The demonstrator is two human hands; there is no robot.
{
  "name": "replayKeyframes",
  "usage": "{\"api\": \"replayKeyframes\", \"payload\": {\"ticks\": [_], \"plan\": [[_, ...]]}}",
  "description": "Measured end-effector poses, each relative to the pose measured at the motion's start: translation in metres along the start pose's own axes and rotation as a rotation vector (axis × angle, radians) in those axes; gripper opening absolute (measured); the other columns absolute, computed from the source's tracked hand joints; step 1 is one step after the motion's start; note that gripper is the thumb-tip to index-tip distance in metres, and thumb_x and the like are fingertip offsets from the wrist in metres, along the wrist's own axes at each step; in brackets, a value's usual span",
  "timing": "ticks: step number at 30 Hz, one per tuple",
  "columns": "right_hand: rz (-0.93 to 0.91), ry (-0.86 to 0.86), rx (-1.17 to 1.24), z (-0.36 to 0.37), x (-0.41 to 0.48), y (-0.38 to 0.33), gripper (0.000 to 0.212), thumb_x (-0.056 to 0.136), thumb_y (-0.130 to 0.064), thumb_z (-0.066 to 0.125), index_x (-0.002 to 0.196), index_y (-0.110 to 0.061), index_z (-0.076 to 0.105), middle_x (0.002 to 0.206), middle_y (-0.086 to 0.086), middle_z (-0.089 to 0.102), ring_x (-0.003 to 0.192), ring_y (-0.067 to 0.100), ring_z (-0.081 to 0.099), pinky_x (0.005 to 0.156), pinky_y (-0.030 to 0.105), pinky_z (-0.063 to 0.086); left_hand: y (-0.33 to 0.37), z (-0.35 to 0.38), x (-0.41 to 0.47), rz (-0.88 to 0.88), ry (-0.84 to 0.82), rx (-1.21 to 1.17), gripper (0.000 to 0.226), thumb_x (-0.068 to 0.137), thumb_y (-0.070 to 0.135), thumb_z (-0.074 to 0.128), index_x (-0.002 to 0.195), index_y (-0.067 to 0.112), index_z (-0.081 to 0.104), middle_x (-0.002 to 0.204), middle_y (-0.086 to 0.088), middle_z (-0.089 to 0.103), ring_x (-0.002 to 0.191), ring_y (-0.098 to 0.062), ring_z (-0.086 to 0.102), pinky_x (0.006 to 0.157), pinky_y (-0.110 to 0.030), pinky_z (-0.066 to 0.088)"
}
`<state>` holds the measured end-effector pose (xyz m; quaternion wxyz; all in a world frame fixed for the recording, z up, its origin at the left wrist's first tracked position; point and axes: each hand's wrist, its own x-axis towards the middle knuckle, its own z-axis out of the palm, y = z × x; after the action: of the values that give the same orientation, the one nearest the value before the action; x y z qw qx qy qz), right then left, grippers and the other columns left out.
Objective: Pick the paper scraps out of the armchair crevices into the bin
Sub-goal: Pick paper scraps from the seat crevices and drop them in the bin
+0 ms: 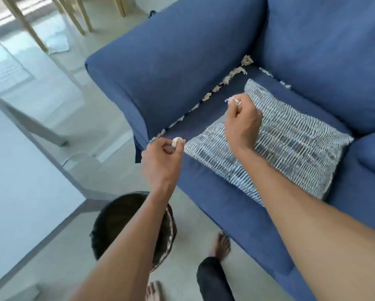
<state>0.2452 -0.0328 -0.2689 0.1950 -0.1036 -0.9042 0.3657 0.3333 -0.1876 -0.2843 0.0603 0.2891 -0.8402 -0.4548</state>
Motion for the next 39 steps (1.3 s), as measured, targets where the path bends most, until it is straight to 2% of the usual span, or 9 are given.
{"api": "replayKeyframes", "payload": {"ticks": [3, 7, 13, 17, 20, 25, 32, 35, 39], "plan": [[-0.021, -0.016, 0.019, 0.007, -0.05, -0.022, 0.015, 0.098, -0.017, 0.055, 0.098, -0.009, 0.067, 0.078, 0.01, 0.071, 0.072, 0.033, 0.06, 0.066, 0.035, 0.035, -0.036, -0.046, -0.016, -0.013, -0.016, 0.044, 0.029, 0.081, 0.047, 0.071, 0.075, 0.019, 0.072, 0.059, 0.008, 0.065, 0.058, -0.009, 0.062, 0.054, -0.024, 0.043], [-0.061, -0.108, -0.008, 0.012, -0.12, -0.04, 0.013, 0.097, -0.02, 0.057, 0.103, -0.011, 0.064, 0.069, 0.002, 0.066, 0.067, 0.032, 0.06, 0.06, 0.031, 0.03, -0.081, -0.098, -0.048, -0.029, -0.058, 0.129, 0.024, 0.082, 0.052, 0.067, 0.073, 0.03, 0.068, 0.062, 0.015, 0.063, 0.058, -0.002, 0.058, 0.053, -0.021, 0.04], [-0.069, -0.389, -0.086, 0.027, -0.222, -0.031, 0.014, 0.094, -0.031, 0.062, 0.1, -0.019, 0.057, 0.081, 0.006, 0.074, 0.076, 0.033, 0.068, 0.061, 0.041, 0.05, -0.173, -0.137, -0.088, -0.15, -0.09, 0.234, 0.03, 0.086, 0.052, 0.064, 0.076, 0.025, 0.073, 0.059, 0.01, 0.064, 0.063, -0.014, 0.065, 0.053, -0.028, 0.046], [-0.095, -0.5, -0.173, 0.037, -0.271, -0.013, 0.01, 0.093, -0.03, 0.062, 0.098, -0.024, 0.056, 0.079, 0.003, 0.072, 0.071, 0.028, 0.064, 0.052, 0.03, 0.037, -0.206, -0.144, -0.105, -0.195, -0.081, 0.291, 0.027, 0.088, 0.048, 0.066, 0.082, 0.023, 0.076, 0.065, 0.009, 0.067, 0.061, -0.013, 0.063, 0.049, -0.026, 0.045], [-0.097, -0.553, -0.231, 0.039, -0.294, -0.011, 0.009, 0.091, -0.027, 0.062, 0.097, -0.026, 0.056, 0.073, -0.004, 0.069, 0.058, 0.012, 0.049, 0.045, 0.01, 0.021, -0.216, -0.148, -0.11, -0.259, -0.145, 0.307, 0.028, 0.089, 0.047, 0.067, 0.091, 0.021, 0.078, 0.075, 0.005, 0.073, 0.069, -0.016, 0.067, 0.059, -0.031, 0.056], [-0.03, -0.63, -0.195, 0.039, -0.311, -0.017, 0.006, 0.091, -0.027, 0.062, 0.094, -0.027, 0.056, 0.061, -0.007, 0.06, 0.058, 0.017, 0.055, 0.053, 0.027, 0.036, -0.216, -0.15, -0.108, -0.338, -0.204, 0.315, 0.025, 0.088, 0.045, 0.069, 0.093, 0.022, 0.078, 0.077, 0.005, 0.073, 0.074, -0.02, 0.069, 0.059, -0.027, 0.05], [-0.03, -0.704, -0.22, 0.045, -0.307, -0.018, 0.004, 0.094, -0.026, 0.061, 0.097, -0.023, 0.06, 0.063, -0.002, 0.063, 0.062, 0.023, 0.059, 0.057, 0.038, 0.051, -0.227, -0.145, -0.104, -0.395, -0.311, 0.331, 0.039, 0.088, 0.043, 0.07, 0.116, 0.017, 0.067, 0.104, -0.001, 0.071, 0.098, -0.023, 0.066, 0.08, -0.034, 0.055], [-0.034, -0.746, -0.231, 0.045, -0.303, -0.016, 0.005, 0.094, -0.024, 0.062, 0.098, -0.022, 0.062, 0.064, -0.003, 0.064, 0.064, 0.023, 0.061, 0.06, 0.038, 0.053, -0.234, -0.143, -0.105, -0.415, -0.339, 0.284, 0.044, 0.09, 0.04, 0.069, 0.126, 0.014, 0.064, 0.117, -0.004, 0.069, 0.106, -0.023, 0.066, 0.086, -0.032, 0.052], [-0.006, -0.797, -0.248, 0.044, -0.302, -0.015, 0.006, 0.094, -0.026, 0.062, 0.099, -0.022, 0.063, 0.07, -0.004, 0.069, 0.069, 0.022, 0.065, 0.062, 0.035, 0.054, -0.243, -0.145, -0.107, -0.42, -0.339, 0.28, 0.039, 0.094, 0.034, 0.065, 0.127, 0.014, 0.063, 0.118, -0.004, 0.068, 0.105, -0.024, 0.066, 0.088, -0.033, 0.053]]}}
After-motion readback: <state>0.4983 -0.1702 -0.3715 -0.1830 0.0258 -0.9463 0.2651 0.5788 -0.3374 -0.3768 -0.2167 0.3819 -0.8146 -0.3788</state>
